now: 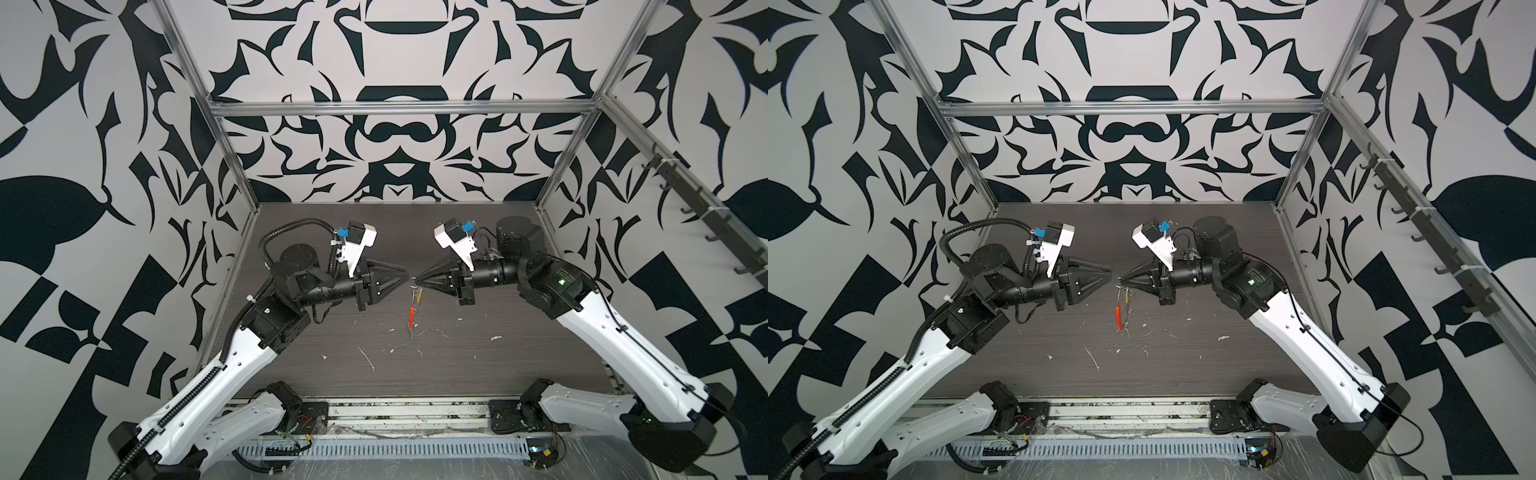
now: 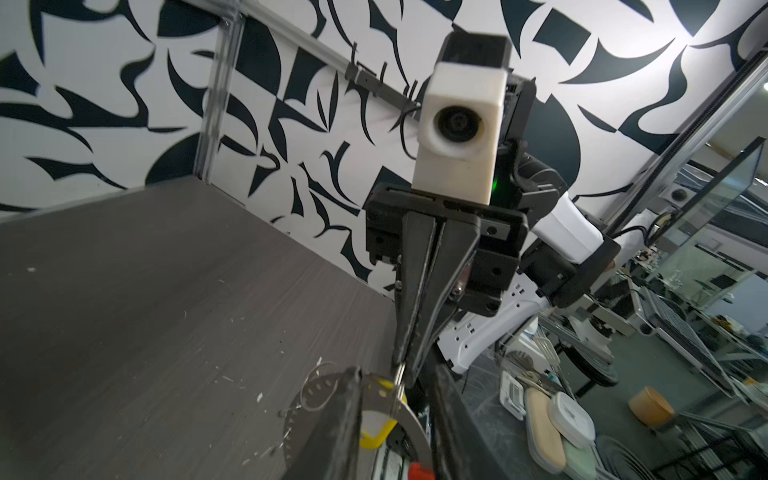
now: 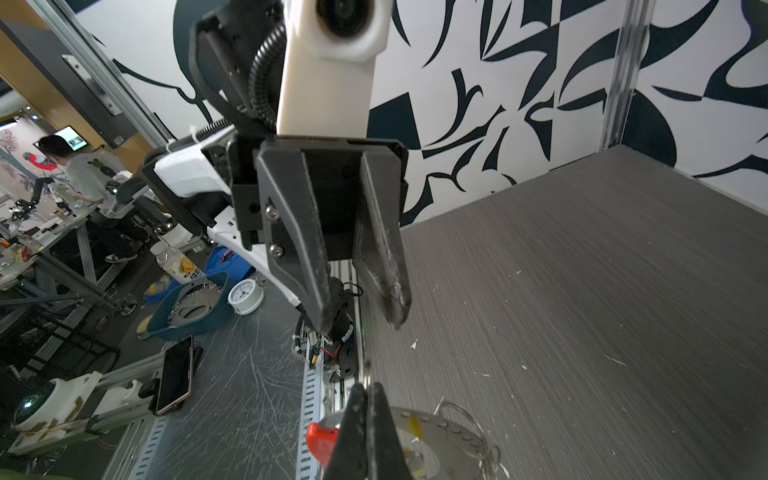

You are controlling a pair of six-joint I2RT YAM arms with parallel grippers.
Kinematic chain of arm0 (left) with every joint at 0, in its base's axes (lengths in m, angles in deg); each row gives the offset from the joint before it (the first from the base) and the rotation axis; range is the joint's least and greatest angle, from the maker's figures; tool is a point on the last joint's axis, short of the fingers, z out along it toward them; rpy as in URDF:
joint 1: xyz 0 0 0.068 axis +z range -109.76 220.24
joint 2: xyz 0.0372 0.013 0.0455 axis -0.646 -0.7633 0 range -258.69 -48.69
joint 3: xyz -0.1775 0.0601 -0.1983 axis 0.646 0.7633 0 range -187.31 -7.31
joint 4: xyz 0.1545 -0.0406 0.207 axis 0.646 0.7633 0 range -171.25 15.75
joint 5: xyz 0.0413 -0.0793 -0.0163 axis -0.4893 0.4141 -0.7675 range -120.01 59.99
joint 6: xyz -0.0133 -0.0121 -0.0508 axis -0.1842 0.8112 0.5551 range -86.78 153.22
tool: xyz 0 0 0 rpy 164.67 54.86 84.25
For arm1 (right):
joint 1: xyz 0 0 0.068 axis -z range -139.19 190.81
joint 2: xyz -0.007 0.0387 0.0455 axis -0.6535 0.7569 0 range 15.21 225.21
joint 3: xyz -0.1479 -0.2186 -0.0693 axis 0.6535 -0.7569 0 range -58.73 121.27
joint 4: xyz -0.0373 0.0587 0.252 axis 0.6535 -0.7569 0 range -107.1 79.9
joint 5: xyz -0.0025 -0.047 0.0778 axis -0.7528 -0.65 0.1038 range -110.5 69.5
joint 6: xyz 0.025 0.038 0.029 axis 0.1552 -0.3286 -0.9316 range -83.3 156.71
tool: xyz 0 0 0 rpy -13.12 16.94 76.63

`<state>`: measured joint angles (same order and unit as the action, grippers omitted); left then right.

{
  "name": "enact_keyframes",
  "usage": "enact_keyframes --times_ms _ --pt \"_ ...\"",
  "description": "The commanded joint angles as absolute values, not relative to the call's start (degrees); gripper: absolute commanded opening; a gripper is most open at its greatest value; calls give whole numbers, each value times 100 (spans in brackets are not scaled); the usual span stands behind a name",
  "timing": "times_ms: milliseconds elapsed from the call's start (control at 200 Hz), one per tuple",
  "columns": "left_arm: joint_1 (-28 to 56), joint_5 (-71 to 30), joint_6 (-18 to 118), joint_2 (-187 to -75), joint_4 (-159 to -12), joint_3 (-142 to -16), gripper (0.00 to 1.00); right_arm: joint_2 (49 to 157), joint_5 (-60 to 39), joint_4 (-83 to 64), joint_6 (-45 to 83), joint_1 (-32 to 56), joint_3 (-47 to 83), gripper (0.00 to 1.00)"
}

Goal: Remove the keys from the keyring

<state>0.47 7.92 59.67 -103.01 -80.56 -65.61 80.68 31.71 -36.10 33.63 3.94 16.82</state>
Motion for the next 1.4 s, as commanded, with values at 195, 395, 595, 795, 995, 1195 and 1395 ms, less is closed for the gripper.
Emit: enact_keyframes --times_ms 195,395,595,795,995,1195,1395 --pt "52 1342 5476 -10562 -6733 -7089 28 8209 3171 -4155 3753 371 2260 0" --pt "49 1397 5431 -10633 -6767 -7155 23 8262 3163 -4239 3750 366 2344 0" --pt "52 1501 5440 -10798 -6798 -7233 21 8296 3145 -4234 3723 368 2371 0" --pt "47 1440 5440 -10828 -6824 -7265 14 8357 3153 -4243 3723 371 2405 0" --pt "45 1436 5444 -10829 -6841 -7254 1 8385 3129 -4187 3673 370 2414 0" --pt "-9 809 5845 -10507 -7882 -6693 0 8088 2363 -3358 3135 371 2056 7" --pt "-19 -181 6123 -9826 -9422 -5812 0 7222 1503 -1658 2424 362 937 44"
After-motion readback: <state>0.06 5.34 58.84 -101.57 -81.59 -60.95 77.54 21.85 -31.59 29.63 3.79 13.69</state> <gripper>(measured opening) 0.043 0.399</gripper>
